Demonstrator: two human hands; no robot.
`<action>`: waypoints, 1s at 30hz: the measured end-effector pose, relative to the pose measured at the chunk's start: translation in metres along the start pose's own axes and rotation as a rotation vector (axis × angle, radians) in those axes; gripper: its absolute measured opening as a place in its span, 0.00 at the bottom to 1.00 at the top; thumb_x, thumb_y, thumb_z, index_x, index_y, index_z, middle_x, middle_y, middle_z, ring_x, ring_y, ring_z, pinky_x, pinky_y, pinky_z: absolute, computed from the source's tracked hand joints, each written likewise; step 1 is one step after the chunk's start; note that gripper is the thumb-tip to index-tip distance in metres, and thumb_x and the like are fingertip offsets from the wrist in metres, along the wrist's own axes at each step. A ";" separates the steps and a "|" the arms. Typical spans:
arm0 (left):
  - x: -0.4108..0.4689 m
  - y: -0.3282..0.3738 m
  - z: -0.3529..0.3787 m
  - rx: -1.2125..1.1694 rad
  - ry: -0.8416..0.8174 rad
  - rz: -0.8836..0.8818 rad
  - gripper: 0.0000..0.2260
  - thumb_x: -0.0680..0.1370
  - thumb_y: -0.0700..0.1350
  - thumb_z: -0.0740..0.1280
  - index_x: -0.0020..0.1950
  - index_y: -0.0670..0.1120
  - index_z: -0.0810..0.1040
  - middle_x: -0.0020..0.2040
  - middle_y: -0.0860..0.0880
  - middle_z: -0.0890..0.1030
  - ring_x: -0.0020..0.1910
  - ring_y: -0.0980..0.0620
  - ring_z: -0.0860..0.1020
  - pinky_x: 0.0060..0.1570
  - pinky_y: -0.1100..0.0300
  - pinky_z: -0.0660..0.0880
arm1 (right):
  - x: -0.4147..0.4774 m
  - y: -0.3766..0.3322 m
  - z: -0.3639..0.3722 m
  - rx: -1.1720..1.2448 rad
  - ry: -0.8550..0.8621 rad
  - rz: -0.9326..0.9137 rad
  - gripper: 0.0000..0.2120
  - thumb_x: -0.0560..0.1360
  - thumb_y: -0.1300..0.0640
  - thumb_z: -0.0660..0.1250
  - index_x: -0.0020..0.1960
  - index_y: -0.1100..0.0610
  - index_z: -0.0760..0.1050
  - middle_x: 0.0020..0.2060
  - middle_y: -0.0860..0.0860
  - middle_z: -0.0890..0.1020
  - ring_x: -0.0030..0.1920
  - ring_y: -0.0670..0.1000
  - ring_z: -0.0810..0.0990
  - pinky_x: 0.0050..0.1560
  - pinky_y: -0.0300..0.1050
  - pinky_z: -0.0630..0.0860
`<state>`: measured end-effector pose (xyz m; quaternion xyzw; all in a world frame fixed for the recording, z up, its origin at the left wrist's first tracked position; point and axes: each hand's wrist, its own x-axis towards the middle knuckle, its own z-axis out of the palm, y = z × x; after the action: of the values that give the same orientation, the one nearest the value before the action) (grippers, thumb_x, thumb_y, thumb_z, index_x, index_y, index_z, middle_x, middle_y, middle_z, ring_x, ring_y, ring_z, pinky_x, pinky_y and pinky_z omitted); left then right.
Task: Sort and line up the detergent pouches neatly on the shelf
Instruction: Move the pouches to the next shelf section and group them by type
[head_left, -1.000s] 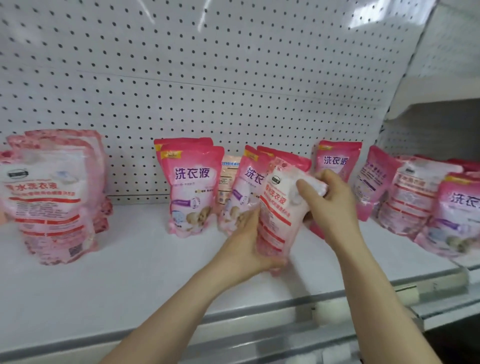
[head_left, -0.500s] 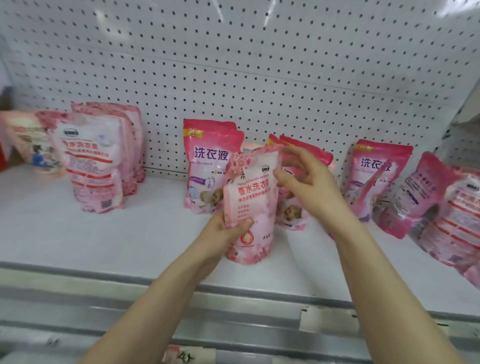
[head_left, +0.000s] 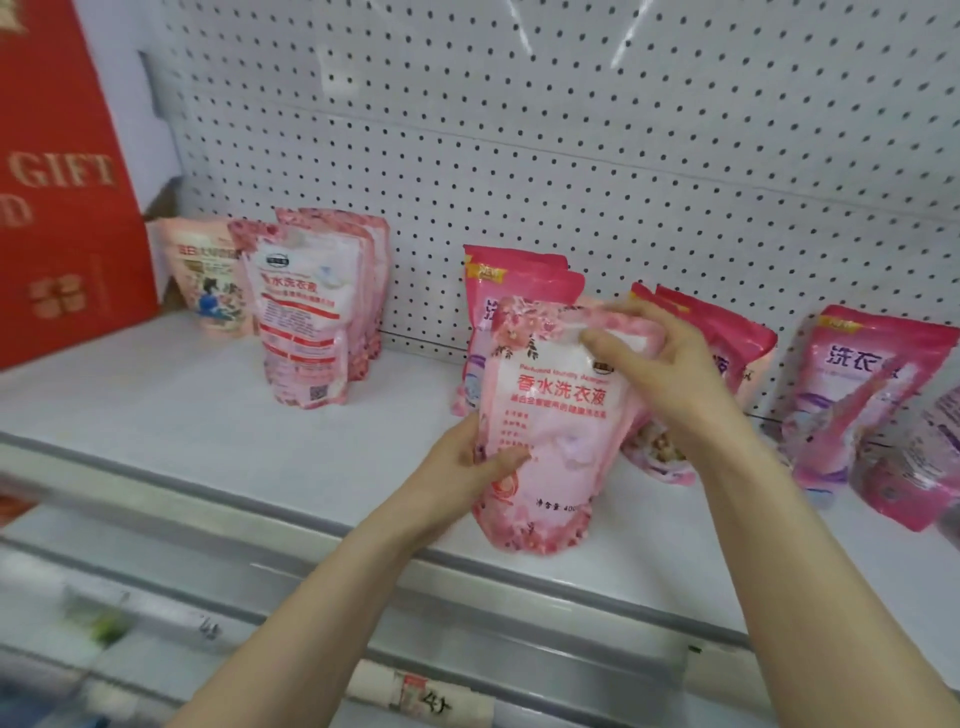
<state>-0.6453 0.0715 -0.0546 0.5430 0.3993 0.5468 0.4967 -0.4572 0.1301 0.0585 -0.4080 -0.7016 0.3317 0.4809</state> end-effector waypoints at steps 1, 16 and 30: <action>-0.002 0.003 -0.008 0.017 -0.030 0.005 0.18 0.78 0.40 0.68 0.67 0.47 0.72 0.61 0.48 0.81 0.61 0.48 0.79 0.60 0.49 0.76 | 0.000 -0.006 0.008 0.033 0.003 -0.015 0.04 0.72 0.52 0.75 0.47 0.47 0.84 0.46 0.47 0.86 0.43 0.49 0.86 0.46 0.51 0.84; -0.029 0.026 -0.111 0.591 0.077 0.234 0.42 0.62 0.61 0.77 0.72 0.62 0.61 0.64 0.63 0.71 0.61 0.66 0.72 0.58 0.65 0.72 | 0.014 -0.071 0.167 -0.103 0.102 -0.022 0.08 0.76 0.64 0.65 0.42 0.52 0.78 0.33 0.56 0.77 0.33 0.58 0.75 0.39 0.61 0.78; 0.029 0.074 -0.268 0.575 0.568 0.125 0.20 0.74 0.50 0.72 0.64 0.47 0.75 0.57 0.49 0.82 0.55 0.47 0.81 0.56 0.48 0.78 | 0.004 -0.094 0.152 0.013 -0.016 0.126 0.17 0.79 0.68 0.56 0.47 0.61 0.84 0.40 0.54 0.86 0.35 0.46 0.84 0.33 0.34 0.78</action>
<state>-0.9168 0.1135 -0.0014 0.5106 0.6233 0.5702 0.1602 -0.6257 0.0801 0.0924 -0.4454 -0.6762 0.3691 0.4562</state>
